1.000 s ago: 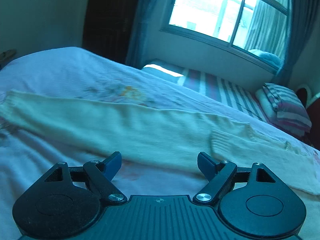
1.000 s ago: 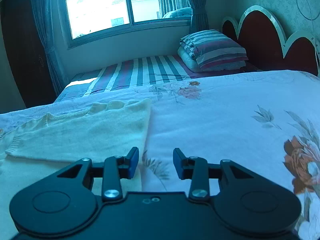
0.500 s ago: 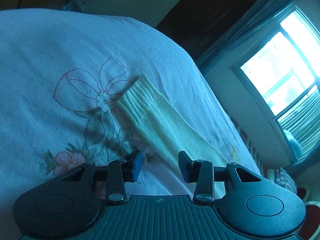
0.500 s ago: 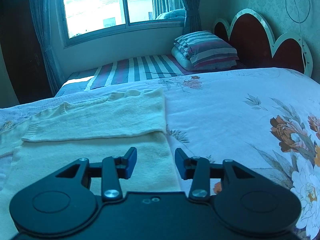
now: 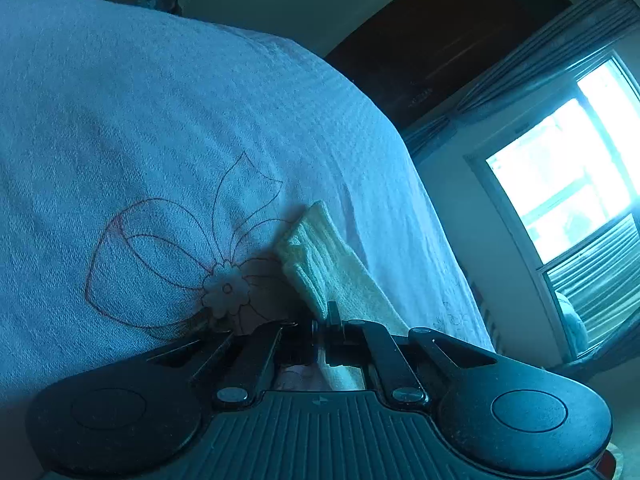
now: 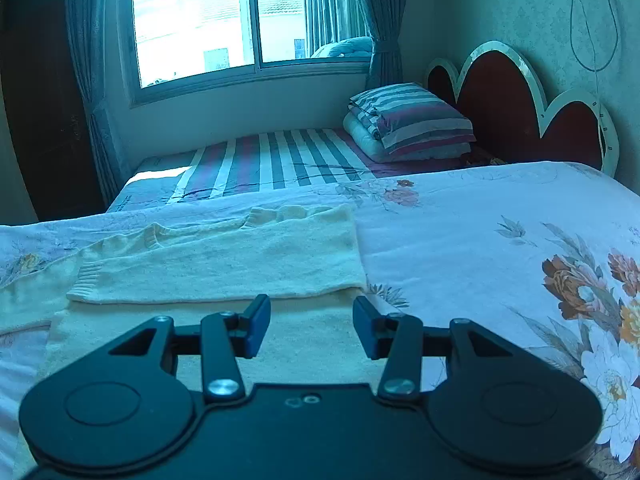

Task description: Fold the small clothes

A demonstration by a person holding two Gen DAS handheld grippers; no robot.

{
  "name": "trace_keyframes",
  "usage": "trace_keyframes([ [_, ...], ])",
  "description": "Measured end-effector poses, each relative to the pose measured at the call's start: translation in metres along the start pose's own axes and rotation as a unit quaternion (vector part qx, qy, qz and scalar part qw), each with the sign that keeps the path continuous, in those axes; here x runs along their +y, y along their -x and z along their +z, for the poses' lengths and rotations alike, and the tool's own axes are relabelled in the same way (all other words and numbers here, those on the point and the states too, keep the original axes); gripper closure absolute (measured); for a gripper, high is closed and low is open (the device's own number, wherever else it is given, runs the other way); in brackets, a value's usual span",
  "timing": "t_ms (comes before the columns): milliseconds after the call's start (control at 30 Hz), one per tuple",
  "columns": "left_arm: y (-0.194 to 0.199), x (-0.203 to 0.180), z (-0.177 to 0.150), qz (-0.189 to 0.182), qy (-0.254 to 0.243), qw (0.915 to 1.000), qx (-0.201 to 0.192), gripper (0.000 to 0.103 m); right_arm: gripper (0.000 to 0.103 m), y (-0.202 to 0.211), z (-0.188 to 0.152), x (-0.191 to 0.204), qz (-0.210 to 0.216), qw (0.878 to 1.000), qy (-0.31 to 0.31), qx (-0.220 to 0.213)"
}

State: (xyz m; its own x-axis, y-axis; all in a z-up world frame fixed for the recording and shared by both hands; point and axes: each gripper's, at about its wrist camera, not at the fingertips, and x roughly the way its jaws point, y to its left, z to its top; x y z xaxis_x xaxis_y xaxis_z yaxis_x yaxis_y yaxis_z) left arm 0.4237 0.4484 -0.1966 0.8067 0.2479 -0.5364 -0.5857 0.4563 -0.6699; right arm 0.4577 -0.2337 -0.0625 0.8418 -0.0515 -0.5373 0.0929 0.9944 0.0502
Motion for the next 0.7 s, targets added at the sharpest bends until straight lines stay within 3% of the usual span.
trace_keyframes([
  [167, 0.013, -0.046, -0.002, -0.023, -0.079, 0.9964, -0.020, 0.101, 0.058, 0.000, -0.002, -0.013, -0.006, 1.000, -0.004, 0.002],
  [267, 0.031, -0.109, -0.024, -0.055, -0.189, 0.9800, -0.027, 0.101, 0.057, -0.003, -0.004, -0.024, -0.006, 1.000, -0.013, 0.003],
  [433, 0.037, -0.208, -0.103, -0.101, -0.310, 0.9452, -0.005, 0.101, 0.057, -0.016, -0.005, -0.046, 0.009, 1.000, -0.025, 0.007],
  [700, 0.037, -0.308, -0.235, -0.119, -0.366, 0.9215, 0.053, 0.101, 0.057, -0.035, 0.004, -0.097, 0.027, 0.999, -0.045, 0.010],
])
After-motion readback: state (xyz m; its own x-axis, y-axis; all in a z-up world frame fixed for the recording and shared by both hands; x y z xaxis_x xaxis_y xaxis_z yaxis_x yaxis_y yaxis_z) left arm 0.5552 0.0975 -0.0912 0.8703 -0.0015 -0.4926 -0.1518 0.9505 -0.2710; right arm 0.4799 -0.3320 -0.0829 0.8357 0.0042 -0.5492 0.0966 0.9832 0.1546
